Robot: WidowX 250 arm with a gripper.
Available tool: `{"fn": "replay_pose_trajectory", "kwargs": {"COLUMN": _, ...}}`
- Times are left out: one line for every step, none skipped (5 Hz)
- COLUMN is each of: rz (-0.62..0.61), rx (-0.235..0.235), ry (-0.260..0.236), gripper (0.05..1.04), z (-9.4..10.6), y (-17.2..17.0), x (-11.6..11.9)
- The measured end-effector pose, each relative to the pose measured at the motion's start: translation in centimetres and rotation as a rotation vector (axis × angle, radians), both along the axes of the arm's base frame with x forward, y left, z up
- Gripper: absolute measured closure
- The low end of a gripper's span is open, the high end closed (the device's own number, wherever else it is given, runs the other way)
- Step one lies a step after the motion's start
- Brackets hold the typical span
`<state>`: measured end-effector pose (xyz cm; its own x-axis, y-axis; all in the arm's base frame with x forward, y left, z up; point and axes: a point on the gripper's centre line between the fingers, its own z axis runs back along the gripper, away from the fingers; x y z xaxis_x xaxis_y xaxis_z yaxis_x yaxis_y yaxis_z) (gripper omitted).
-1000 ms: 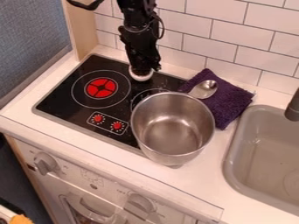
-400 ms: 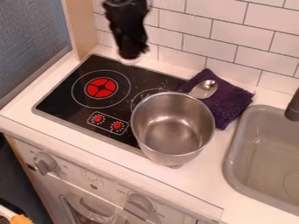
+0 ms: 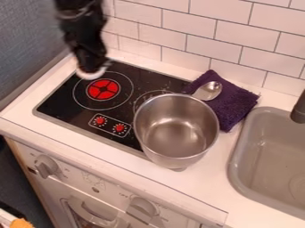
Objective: Moved the white object to the lower left side
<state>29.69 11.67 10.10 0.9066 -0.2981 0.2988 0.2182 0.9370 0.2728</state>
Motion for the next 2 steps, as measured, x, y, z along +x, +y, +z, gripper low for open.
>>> {"fn": "replay_pose_trajectory", "kwargs": {"rz": 0.071, "rx": 0.023, "ry": 0.025, "gripper": 0.849, "z": -1.6, "y": 2.2, "x": -3.0}}
{"fn": "replay_pose_trajectory", "kwargs": {"rz": 0.134, "rx": 0.011, "ry": 0.041, "gripper": 0.849, "z": -3.4, "y": 3.7, "x": -4.7}}
